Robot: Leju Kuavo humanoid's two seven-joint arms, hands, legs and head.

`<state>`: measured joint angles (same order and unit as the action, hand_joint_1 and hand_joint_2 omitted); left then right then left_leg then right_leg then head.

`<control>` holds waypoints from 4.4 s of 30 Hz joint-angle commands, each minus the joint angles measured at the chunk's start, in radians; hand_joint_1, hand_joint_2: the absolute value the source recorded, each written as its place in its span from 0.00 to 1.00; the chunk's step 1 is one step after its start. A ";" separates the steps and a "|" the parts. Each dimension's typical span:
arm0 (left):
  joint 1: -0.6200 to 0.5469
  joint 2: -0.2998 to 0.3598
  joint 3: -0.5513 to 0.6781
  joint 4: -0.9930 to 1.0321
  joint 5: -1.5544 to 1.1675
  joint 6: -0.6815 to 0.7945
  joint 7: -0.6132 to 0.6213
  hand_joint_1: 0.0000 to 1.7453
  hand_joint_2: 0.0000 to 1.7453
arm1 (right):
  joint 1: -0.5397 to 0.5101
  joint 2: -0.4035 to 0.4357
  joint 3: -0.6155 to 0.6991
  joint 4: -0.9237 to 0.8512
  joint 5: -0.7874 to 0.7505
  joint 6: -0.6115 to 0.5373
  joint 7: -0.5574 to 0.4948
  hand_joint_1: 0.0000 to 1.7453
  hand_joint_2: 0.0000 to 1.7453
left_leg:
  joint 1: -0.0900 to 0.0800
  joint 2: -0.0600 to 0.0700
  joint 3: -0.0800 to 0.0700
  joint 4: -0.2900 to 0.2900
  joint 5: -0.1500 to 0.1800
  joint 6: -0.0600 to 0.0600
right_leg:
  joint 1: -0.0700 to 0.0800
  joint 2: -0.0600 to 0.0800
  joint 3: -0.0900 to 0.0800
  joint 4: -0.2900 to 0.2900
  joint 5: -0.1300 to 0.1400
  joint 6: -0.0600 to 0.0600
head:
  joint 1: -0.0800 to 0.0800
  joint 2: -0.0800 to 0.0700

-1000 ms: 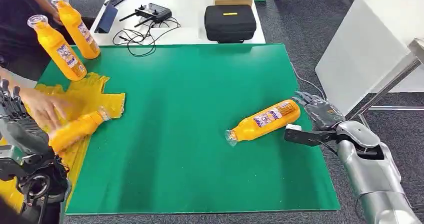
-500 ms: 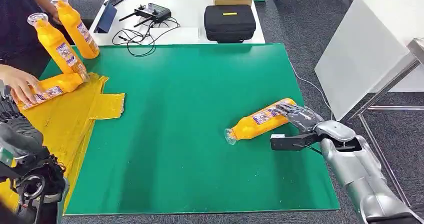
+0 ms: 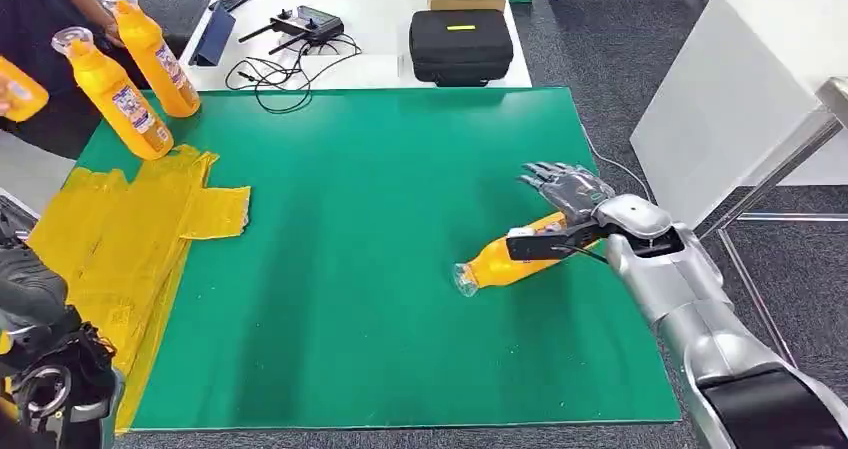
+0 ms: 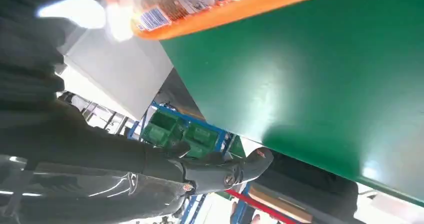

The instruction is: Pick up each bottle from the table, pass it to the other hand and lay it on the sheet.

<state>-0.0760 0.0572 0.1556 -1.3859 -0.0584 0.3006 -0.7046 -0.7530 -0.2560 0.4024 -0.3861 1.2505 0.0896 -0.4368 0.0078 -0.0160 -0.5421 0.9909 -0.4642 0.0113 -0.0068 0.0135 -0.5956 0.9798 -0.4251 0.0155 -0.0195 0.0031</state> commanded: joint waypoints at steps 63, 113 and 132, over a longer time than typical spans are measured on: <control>-0.249 -0.023 0.121 0.647 0.149 -0.501 0.014 0.00 1.00 | 0.024 0.179 -0.341 0.117 -0.386 0.064 0.011 1.00 1.00 | 0.001 0.007 0.008 -0.001 0.000 -0.001 | 0.002 0.003 0.006 -0.001 0.003 -0.004 | 0.000 0.000; -0.275 -0.227 -0.285 0.452 0.319 -0.501 0.156 0.00 1.00 | -0.047 0.605 0.421 -0.031 -0.881 -0.226 0.391 1.00 1.00 | 0.003 0.007 -0.002 0.001 0.000 -0.001 | 0.003 0.005 -0.005 0.001 0.002 -0.003 | 0.000 0.000; -0.213 -0.238 -0.324 0.322 0.300 -0.476 0.194 0.00 1.00 | -0.014 0.605 0.748 -0.037 -1.078 -0.213 0.478 1.00 1.00 | 0.004 0.006 0.002 -0.001 -0.002 -0.001 | 0.005 0.003 0.000 -0.001 0.000 -0.003 | 0.000 0.000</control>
<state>-0.2715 -0.1808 -0.1041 -1.0090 0.2544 -0.1694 -0.5306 -0.7858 0.3464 0.9389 -0.4379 0.2059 -0.1499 0.0225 0.0107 -0.0088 -0.5450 0.9912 -0.4637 0.0101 -0.0033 0.0199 -0.6015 0.9800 -0.4227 0.0122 -0.0191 0.0031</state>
